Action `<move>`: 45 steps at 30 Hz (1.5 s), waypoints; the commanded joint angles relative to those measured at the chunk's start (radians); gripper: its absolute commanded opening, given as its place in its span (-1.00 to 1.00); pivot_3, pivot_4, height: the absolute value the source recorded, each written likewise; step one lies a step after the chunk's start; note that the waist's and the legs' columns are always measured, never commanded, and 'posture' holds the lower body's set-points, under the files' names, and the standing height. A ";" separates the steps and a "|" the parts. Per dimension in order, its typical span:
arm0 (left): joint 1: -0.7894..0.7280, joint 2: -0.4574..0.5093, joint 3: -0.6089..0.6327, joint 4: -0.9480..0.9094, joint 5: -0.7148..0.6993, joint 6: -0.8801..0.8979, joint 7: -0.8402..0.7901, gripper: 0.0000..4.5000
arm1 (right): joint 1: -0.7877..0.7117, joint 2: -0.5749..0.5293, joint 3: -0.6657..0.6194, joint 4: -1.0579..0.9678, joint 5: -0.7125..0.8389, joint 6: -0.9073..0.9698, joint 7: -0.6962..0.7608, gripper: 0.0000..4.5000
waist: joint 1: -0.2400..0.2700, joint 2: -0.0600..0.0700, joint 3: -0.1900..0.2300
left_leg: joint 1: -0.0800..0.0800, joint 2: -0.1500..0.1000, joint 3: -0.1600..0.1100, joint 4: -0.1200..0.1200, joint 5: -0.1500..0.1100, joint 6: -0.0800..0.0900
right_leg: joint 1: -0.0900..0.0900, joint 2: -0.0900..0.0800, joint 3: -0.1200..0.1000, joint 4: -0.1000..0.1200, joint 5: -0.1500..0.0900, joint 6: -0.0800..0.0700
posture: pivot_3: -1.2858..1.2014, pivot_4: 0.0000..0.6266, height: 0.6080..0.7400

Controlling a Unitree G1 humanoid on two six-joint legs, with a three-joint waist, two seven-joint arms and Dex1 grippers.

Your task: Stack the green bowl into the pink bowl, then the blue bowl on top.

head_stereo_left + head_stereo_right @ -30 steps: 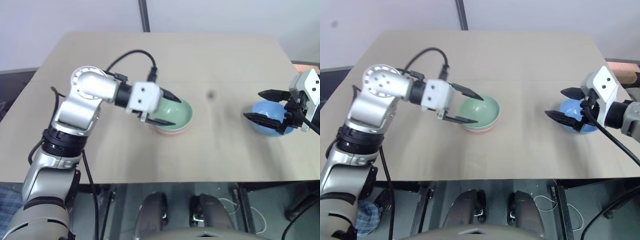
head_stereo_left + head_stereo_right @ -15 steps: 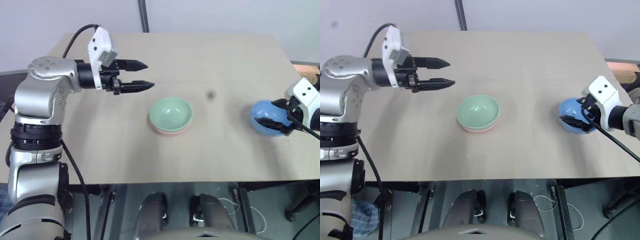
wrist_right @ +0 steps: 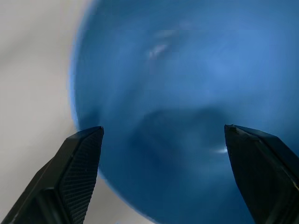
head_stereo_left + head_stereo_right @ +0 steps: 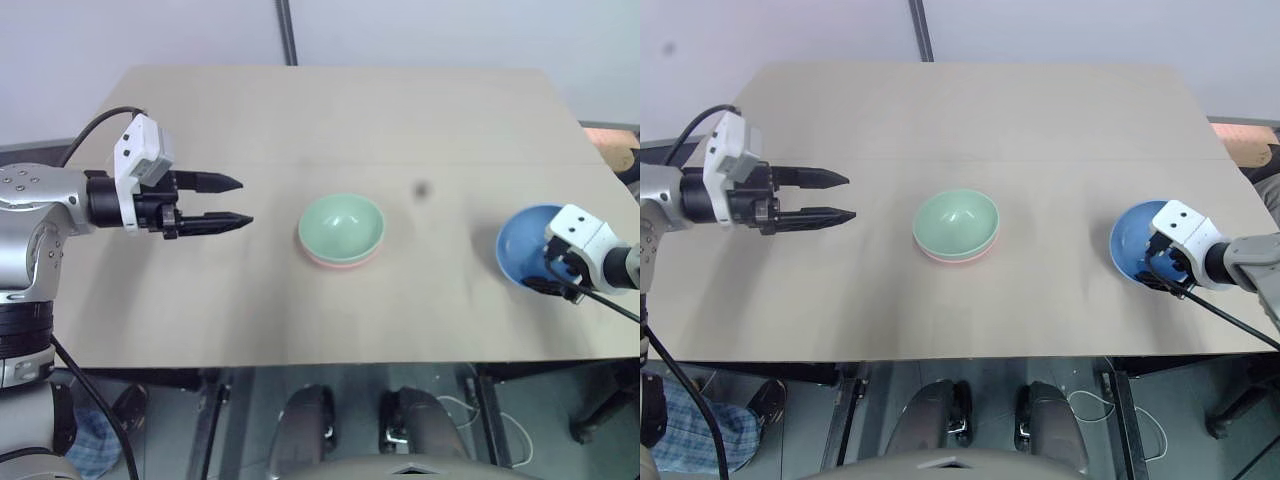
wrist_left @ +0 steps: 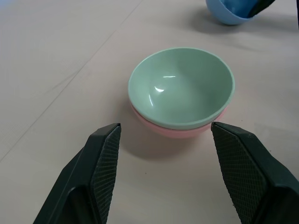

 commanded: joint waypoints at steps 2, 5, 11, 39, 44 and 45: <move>-0.008 0.039 0.048 -0.013 -0.012 -0.029 -0.007 0.45 | -0.039 -0.012 0.007 0.022 -0.047 -0.020 0.013 1.00 | -0.001 0.000 0.000 | 0.000 0.000 0.000 0.000 0.000 0.000 | 0.000 0.000 0.000 0.000 0.000 0.000 | 0.03 -0.52 1.00; -0.011 0.044 0.044 -0.010 -0.015 -0.035 -0.008 0.45 | -0.065 -0.003 0.009 0.017 -0.055 -0.021 0.022 1.00 | -0.003 0.000 0.000 | 0.000 0.000 0.000 0.000 0.000 0.000 | 0.000 0.000 0.000 0.000 0.000 0.000 | 0.03 -0.52 1.00; -0.015 0.040 0.035 -0.012 -0.019 -0.039 -0.008 0.45 | -0.135 0.019 -0.046 -0.011 -0.011 0.016 0.046 1.00 | -0.009 0.000 0.000 | 0.000 0.000 0.000 -0.001 0.000 0.000 | 0.000 0.000 0.000 0.000 0.000 0.000 | 0.03 -0.52 1.00; -0.042 0.038 0.009 0.001 -0.026 -0.034 -0.040 0.51 | -0.031 -0.012 0.026 -0.070 -0.029 -0.016 0.037 0.22 | -0.017 0.001 0.001 | 0.000 0.000 0.001 -0.002 0.000 0.000 | -0.002 0.001 0.001 0.000 0.000 0.000 | 0.03 -0.52 1.00; -0.039 0.035 0.012 -0.005 -0.028 -0.032 -0.038 0.51 | -0.042 -0.004 0.026 -0.070 -0.039 -0.022 0.054 -0.78 | -0.015 0.001 0.001 | -0.001 0.000 0.001 -0.002 0.000 0.000 | -0.002 0.000 0.001 0.000 0.000 0.000 | 0.03 -0.52 1.00; -0.037 0.035 0.013 -0.005 -0.028 -0.032 -0.038 0.51 | -0.045 -0.007 0.031 -0.069 -0.045 -0.031 0.060 -0.98 | -0.015 0.001 0.001 | -0.001 0.000 0.001 -0.002 0.000 0.000 | -0.002 0.000 0.001 0.000 0.000 0.000 | 0.03 -0.52 1.00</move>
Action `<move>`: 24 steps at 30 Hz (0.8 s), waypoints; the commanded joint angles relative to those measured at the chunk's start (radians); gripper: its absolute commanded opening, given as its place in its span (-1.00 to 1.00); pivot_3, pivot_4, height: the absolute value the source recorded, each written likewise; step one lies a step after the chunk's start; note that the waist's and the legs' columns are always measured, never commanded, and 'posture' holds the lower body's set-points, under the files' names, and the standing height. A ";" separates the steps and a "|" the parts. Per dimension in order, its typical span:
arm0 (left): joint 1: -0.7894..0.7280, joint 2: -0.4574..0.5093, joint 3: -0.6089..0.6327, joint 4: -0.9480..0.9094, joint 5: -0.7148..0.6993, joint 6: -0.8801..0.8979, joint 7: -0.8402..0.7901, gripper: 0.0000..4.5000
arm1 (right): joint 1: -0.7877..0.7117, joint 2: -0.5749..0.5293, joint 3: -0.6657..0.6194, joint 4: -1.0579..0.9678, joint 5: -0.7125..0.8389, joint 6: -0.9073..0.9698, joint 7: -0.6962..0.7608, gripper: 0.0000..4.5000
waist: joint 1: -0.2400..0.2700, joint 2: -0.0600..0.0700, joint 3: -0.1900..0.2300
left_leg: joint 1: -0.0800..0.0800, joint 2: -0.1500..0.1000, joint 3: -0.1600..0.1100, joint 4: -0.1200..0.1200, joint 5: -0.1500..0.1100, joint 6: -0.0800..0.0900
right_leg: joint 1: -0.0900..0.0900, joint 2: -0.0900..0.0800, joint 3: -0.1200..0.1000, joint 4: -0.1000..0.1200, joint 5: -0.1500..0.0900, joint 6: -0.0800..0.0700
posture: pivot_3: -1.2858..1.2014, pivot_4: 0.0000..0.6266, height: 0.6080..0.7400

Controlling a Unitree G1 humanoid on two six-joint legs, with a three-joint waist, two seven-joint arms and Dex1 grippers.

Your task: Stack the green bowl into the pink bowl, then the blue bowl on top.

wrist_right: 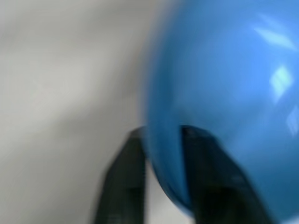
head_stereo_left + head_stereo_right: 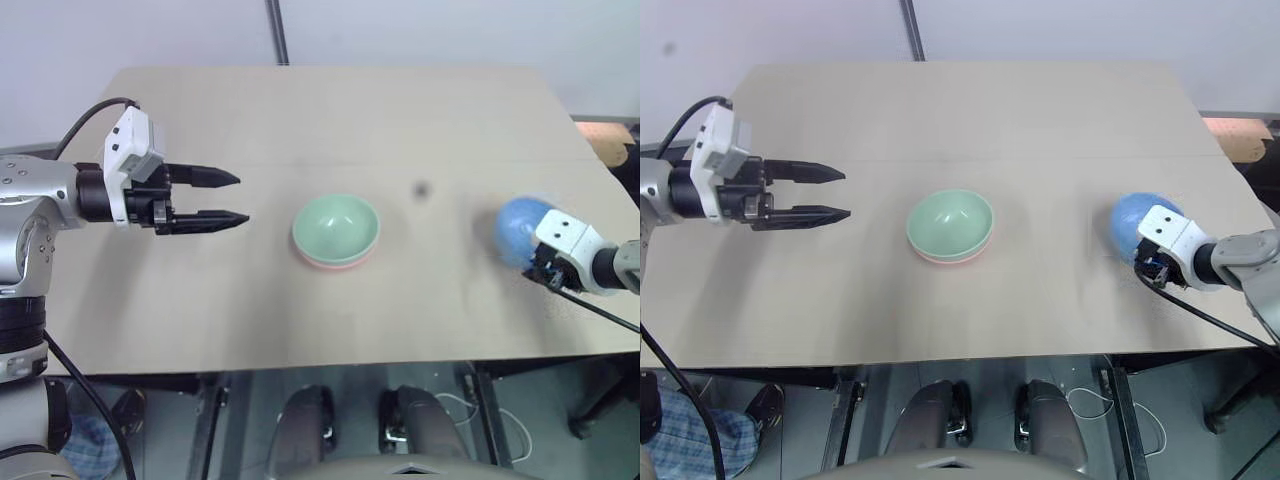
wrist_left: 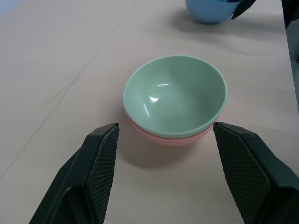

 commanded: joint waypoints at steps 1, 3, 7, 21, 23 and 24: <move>-0.003 0.017 0.027 -0.030 -0.018 0.000 0.001 0.51 | -0.021 -0.014 -0.002 -0.002 -0.027 -0.029 0.023 -0.98 | 0.000 -0.001 0.000 | 0.000 0.000 0.000 0.000 0.000 0.000 | 0.000 0.000 0.000 0.000 0.000 0.000 | 0.03 -0.52 1.00; 0.004 0.018 0.029 -0.031 -0.017 -0.002 0.001 0.51 | -0.029 -0.011 -0.004 -0.014 -0.031 -0.043 0.032 -0.98 | 0.000 0.000 0.000 | 0.000 0.000 0.000 0.000 0.000 0.000 | 0.000 0.000 0.000 0.000 0.000 0.000 | 0.03 -0.52 1.00; 0.008 0.018 0.031 -0.032 -0.017 -0.003 0.002 0.51 | -0.125 0.025 0.003 -0.083 -0.016 0.001 0.040 -0.98 | -0.005 0.000 0.000 | 0.000 0.000 0.000 0.000 0.000 0.000 | 0.000 0.000 0.000 0.000 0.000 0.000 | 0.03 -0.52 1.00; -0.013 0.006 0.007 -0.013 -0.012 -0.011 -0.009 0.51 | -0.612 0.274 0.318 -0.289 -0.056 0.101 0.068 -0.98 | -0.002 0.000 0.000 | -0.013 0.000 0.002 0.002 0.000 0.000 | -0.014 0.001 0.002 0.002 0.002 -0.004 | 0.03 -0.52 1.00; -0.019 0.002 0.000 -0.010 -0.012 -0.014 -0.011 0.51 | -0.632 0.361 0.378 -0.282 -0.069 0.113 0.044 -0.98 | -0.003 0.000 0.000 | -0.014 0.000 0.003 0.003 0.000 0.000 | -0.015 0.001 0.002 0.003 0.002 -0.004 | 0.03 -0.52 1.00; -0.022 0.001 -0.003 -0.007 -0.011 -0.015 -0.012 0.51 | -0.637 0.389 0.397 -0.275 -0.074 0.119 0.036 -0.98 | -0.003 0.000 0.000 | -0.014 0.000 0.003 0.003 0.000 0.000 | -0.015 0.001 0.002 0.003 0.002 -0.004 | 0.03 -0.52 1.00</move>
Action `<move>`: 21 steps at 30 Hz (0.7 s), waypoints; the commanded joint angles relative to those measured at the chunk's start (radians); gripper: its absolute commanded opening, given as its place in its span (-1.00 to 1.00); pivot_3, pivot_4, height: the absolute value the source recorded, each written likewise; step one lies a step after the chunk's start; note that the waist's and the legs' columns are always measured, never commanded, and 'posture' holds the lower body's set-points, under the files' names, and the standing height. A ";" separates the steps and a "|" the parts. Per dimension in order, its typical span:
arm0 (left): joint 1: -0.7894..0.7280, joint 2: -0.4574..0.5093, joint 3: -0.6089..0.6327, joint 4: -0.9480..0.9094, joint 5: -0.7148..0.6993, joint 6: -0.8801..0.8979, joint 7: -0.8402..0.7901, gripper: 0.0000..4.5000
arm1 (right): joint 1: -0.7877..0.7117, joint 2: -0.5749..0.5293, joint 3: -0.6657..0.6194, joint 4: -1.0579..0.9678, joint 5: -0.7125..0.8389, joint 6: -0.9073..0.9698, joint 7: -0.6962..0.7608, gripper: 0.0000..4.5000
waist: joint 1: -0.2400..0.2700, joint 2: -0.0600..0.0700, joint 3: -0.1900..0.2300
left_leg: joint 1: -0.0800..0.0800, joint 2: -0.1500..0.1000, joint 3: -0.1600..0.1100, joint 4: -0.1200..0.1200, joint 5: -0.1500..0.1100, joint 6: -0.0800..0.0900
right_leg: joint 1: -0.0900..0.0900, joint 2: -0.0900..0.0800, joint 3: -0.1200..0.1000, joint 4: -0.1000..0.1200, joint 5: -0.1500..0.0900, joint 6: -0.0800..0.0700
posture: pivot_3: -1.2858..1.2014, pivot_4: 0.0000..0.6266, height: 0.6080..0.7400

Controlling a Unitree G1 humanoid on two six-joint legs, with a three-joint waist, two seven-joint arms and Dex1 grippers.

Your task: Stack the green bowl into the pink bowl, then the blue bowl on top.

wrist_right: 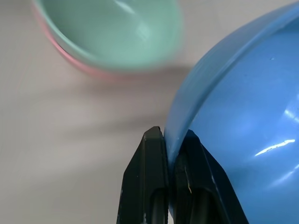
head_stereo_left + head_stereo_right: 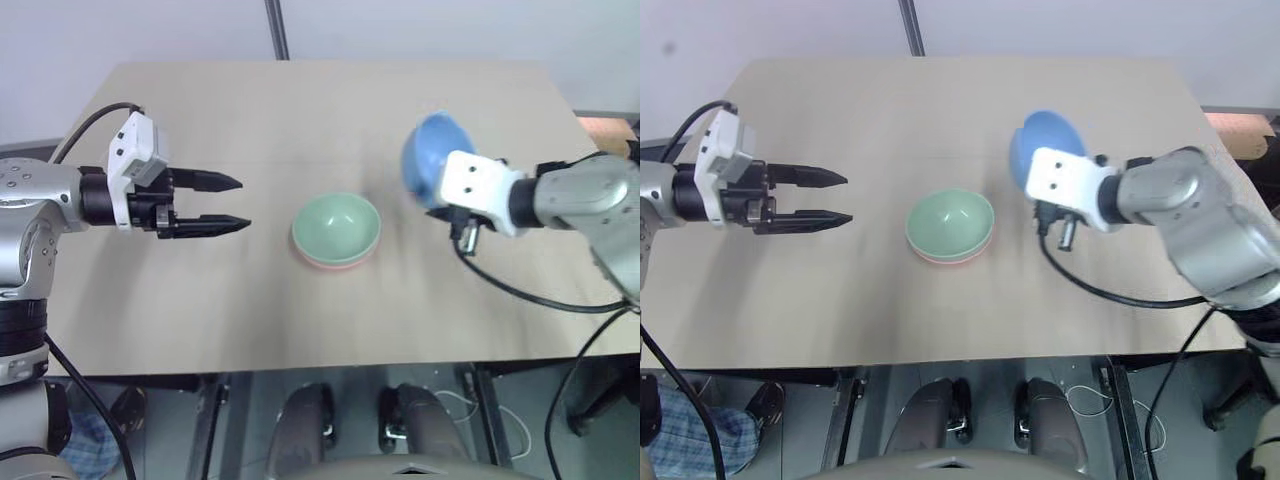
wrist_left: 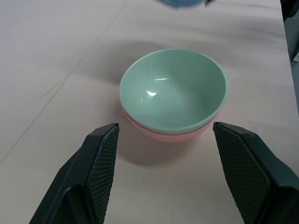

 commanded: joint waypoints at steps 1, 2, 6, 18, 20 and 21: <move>-0.027 0.002 0.008 -0.004 -0.011 -0.014 -0.007 0.51 | -0.037 0.079 0.055 -0.008 -0.026 0.017 -0.035 -0.98 | 0.000 0.000 0.000 | 0.000 0.000 0.000 0.000 0.000 0.000 | 0.000 0.000 0.000 0.000 0.000 0.000 | 0.03 -0.52 1.00; -0.029 0.001 0.007 -0.002 -0.010 -0.015 -0.009 0.51 | -0.042 0.093 0.088 0.012 -0.053 0.001 -0.044 -0.98 | 0.000 0.000 0.000 | 0.000 0.000 0.000 0.000 0.000 0.000 | 0.000 0.000 0.000 0.000 0.000 0.000 | 0.03 -0.52 1.00; -0.027 0.002 0.002 0.002 -0.003 -0.022 -0.014 0.51 | -0.066 0.160 0.174 0.089 -0.128 -0.033 -0.079 -0.98 | -0.001 0.000 0.000 | 0.000 0.000 0.000 0.002 0.000 0.000 | 0.000 0.000 -0.001 0.001 0.000 0.000 | 0.03 -0.52 1.00; -0.016 0.005 0.001 0.008 0.002 -0.031 -0.019 0.51 | -0.133 0.246 0.298 0.162 -0.278 -0.163 -0.010 -0.98 | -0.002 -0.001 0.000 | 0.000 0.001 0.000 0.004 0.000 0.000 | 0.000 0.001 0.000 0.002 0.000 0.000 | 0.03 -0.52 1.00; -0.019 0.004 -0.002 0.013 0.005 -0.034 -0.019 0.51 | -0.141 0.247 0.303 0.147 -0.291 -0.168 0.009 -0.98 | -0.002 0.000 0.000 | 0.000 0.001 0.000 0.004 0.000 0.000 | 0.000 0.001 0.000 0.003 0.000 0.000 | 0.03 -0.52 1.00; -0.022 0.003 -0.004 0.015 0.006 -0.035 -0.019 0.51 | -0.143 0.247 0.305 0.139 -0.298 -0.172 0.018 -0.98 | -0.002 -0.001 0.000 | 0.000 0.001 0.000 0.004 0.000 0.000 | 0.000 0.001 -0.001 0.003 0.000 0.000 | 0.03 -0.52 1.00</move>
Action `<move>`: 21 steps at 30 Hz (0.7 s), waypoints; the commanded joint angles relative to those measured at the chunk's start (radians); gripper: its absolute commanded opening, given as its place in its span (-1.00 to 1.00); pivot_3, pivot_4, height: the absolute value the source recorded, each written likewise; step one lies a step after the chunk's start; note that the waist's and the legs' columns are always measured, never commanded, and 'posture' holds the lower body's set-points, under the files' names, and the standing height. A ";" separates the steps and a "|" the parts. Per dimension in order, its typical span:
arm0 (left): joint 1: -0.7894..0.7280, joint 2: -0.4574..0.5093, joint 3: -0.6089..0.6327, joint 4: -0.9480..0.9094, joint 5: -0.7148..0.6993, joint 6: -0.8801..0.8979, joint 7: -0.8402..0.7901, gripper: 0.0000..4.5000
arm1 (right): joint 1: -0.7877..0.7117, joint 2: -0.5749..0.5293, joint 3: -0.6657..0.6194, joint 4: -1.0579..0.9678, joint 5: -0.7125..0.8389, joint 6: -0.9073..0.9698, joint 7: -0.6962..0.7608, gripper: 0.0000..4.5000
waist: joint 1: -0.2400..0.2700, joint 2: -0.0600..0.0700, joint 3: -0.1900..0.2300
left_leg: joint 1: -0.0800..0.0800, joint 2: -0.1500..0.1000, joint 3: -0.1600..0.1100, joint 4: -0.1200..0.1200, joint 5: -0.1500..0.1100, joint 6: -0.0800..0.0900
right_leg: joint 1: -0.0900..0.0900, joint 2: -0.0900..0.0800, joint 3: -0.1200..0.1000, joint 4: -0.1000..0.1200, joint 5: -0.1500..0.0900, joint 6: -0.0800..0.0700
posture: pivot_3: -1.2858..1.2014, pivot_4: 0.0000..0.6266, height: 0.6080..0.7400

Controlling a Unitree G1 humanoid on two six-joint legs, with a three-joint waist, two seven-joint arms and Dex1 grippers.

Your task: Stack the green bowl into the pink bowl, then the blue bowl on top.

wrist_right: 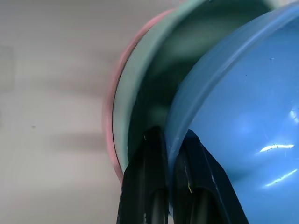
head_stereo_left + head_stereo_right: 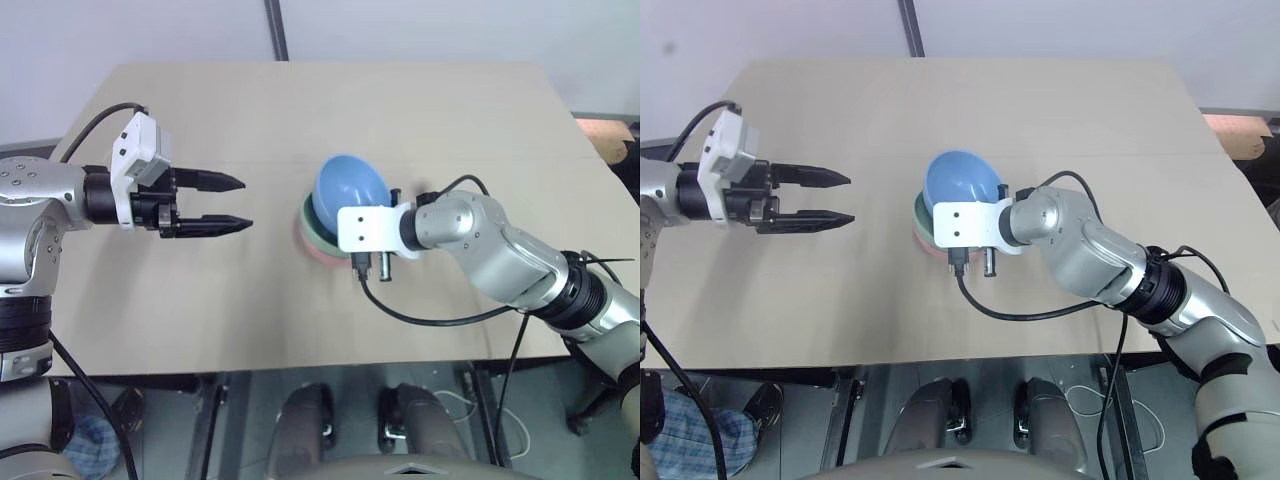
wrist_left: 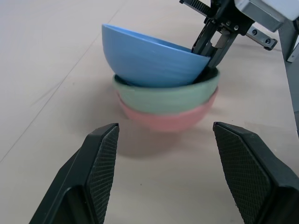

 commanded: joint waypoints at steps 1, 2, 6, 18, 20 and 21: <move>-0.014 0.009 0.005 0.001 0.004 -0.014 -0.002 0.51 | -0.034 -0.001 -0.003 -0.057 -0.037 -0.024 0.032 -0.98 | 0.000 0.000 0.000 | 0.000 0.000 0.000 0.000 0.000 0.000 | 0.000 0.000 0.000 0.000 0.000 0.000 | 0.03 -0.52 1.00; -0.015 0.008 0.003 0.003 0.005 -0.015 -0.002 0.51 | -0.033 0.000 -0.003 -0.064 -0.041 -0.025 0.040 -0.82 | 0.000 0.000 0.000 | 0.000 0.000 0.000 0.000 0.000 0.000 | 0.000 0.000 0.000 0.000 0.000 0.000 | 0.03 -0.52 1.00; -0.024 0.001 -0.007 0.012 0.010 -0.023 -0.004 0.51 | -0.029 0.002 -0.007 -0.087 -0.053 -0.019 0.061 -0.19 | 0.000 0.000 0.000 | 0.000 0.000 0.000 0.000 0.000 0.000 | 0.000 0.000 0.000 0.000 0.000 0.000 | 0.03 -0.52 1.00; -0.039 -0.008 -0.022 0.026 0.013 -0.031 -0.014 0.51 | -0.032 0.005 -0.185 -0.162 0.018 0.111 0.094 0.21 | 0.001 0.000 0.000 | 0.000 0.000 0.000 0.001 0.000 0.000 | 0.000 0.000 0.000 0.000 0.000 0.000 | 0.03 -0.52 1.00; -0.036 -0.006 -0.018 0.026 0.011 -0.026 -0.013 0.51 | -0.015 -0.004 -0.281 -0.187 0.076 0.188 0.102 0.21 | 0.002 0.000 0.000 | 0.000 0.000 0.000 0.001 0.000 0.000 | 0.000 0.000 0.000 0.000 0.000 0.000 | 0.03 -0.52 1.00; -0.033 -0.005 -0.013 0.024 0.007 -0.017 -0.009 0.51 | 0.005 -0.017 -0.344 -0.207 0.120 0.245 0.117 0.21 | 0.002 0.000 0.000 | 0.000 0.000 -0.001 0.001 0.000 0.000 | 0.000 0.000 -0.001 0.000 0.000 0.000 | 0.03 -0.52 1.00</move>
